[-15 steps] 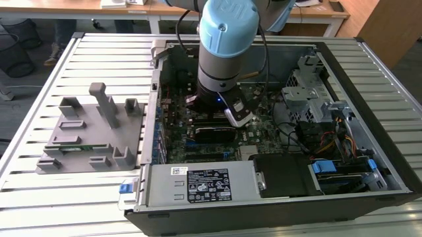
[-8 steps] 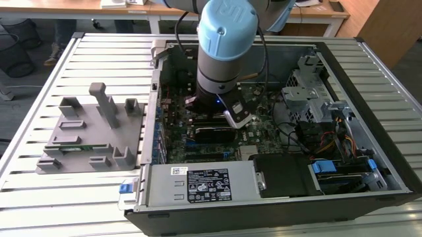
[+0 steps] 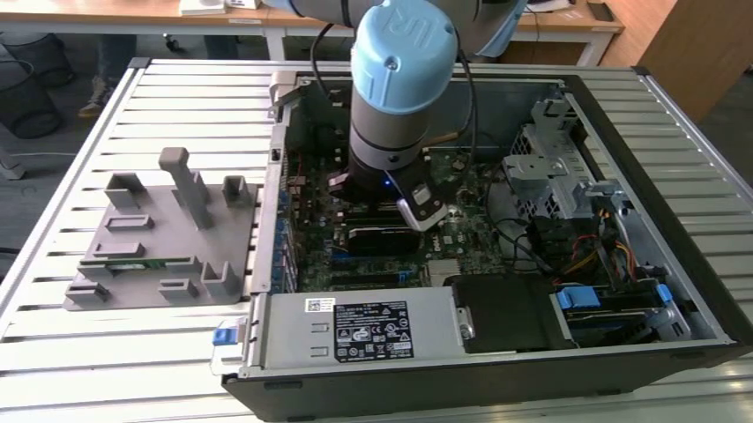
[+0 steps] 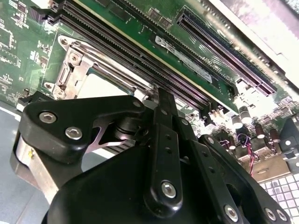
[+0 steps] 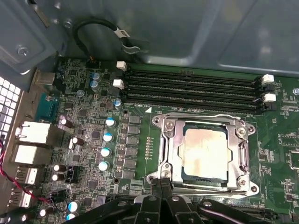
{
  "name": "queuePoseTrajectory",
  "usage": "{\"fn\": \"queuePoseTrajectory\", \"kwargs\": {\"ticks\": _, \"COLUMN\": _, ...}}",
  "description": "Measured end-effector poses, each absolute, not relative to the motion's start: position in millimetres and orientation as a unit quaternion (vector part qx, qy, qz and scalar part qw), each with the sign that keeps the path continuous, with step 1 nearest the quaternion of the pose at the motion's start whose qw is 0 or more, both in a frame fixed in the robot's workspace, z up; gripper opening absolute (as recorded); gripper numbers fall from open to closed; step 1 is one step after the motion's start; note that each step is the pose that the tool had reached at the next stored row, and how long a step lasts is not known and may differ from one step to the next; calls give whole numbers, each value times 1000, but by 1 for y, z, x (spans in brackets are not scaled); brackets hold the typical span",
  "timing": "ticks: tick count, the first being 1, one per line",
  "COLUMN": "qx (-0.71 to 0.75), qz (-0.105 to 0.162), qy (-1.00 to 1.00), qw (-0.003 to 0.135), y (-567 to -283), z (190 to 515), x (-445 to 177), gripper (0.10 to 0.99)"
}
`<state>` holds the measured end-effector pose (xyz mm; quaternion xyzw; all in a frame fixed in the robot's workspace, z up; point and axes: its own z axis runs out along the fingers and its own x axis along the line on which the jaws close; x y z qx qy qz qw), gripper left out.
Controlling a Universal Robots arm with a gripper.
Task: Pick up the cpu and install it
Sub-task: 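Install the second cpu locking lever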
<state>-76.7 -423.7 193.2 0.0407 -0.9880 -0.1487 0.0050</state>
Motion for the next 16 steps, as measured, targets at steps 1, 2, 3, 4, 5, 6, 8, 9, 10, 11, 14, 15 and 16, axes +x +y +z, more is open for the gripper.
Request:
{"fn": "queuePoseTrajectory", "kwargs": {"ticks": 1, "qx": 41, "qz": -150, "qy": -988, "qw": 5, "y": -424, "z": 193, "x": -77, "gripper": 110}}
{"fn": "queuePoseTrajectory", "kwargs": {"ticks": 2, "qx": 41, "qz": -150, "qy": -988, "qw": 5, "y": -424, "z": 192, "x": -77, "gripper": 110}}
{"fn": "queuePoseTrajectory", "kwargs": {"ticks": 3, "qx": 41, "qz": -151, "qy": -988, "qw": 5, "y": -424, "z": 192, "x": -78, "gripper": 110}}
{"fn": "queuePoseTrajectory", "kwargs": {"ticks": 4, "qx": 41, "qz": -153, "qy": -987, "qw": 5, "y": -424, "z": 192, "x": -78, "gripper": 110}}
{"fn": "queuePoseTrajectory", "kwargs": {"ticks": 5, "qx": 41, "qz": -154, "qy": -987, "qw": 5, "y": -424, "z": 191, "x": -78, "gripper": 110}}
{"fn": "queuePoseTrajectory", "kwargs": {"ticks": 6, "qx": 41, "qz": -155, "qy": -987, "qw": 5, "y": -424, "z": 191, "x": -79, "gripper": 110}}
{"fn": "queuePoseTrajectory", "kwargs": {"ticks": 8, "qx": 41, "qz": -157, "qy": -987, "qw": 5, "y": -424, "z": 190, "x": -79, "gripper": 110}}
{"fn": "queuePoseTrajectory", "kwargs": {"ticks": 9, "qx": 41, "qz": -158, "qy": -987, "qw": 5, "y": -424, "z": 190, "x": -80, "gripper": 110}}
{"fn": "queuePoseTrajectory", "kwargs": {"ticks": 10, "qx": 41, "qz": -159, "qy": -986, "qw": 5, "y": -424, "z": 190, "x": -80, "gripper": 110}}
{"fn": "queuePoseTrajectory", "kwargs": {"ticks": 11, "qx": 41, "qz": -160, "qy": -986, "qw": 4, "y": -424, "z": 190, "x": -81, "gripper": 110}}
{"fn": "queuePoseTrajectory", "kwargs": {"ticks": 14, "qx": 41, "qz": -163, "qy": -986, "qw": 4, "y": -424, "z": 189, "x": -82, "gripper": 110}}
{"fn": "queuePoseTrajectory", "kwargs": {"ticks": 15, "qx": 41, "qz": -164, "qy": -986, "qw": 4, "y": -424, "z": 189, "x": -82, "gripper": 110}}
{"fn": "queuePoseTrajectory", "kwargs": {"ticks": 16, "qx": 41, "qz": -165, "qy": -985, "qw": 4, "y": -424, "z": 189, "x": -82, "gripper": 110}}
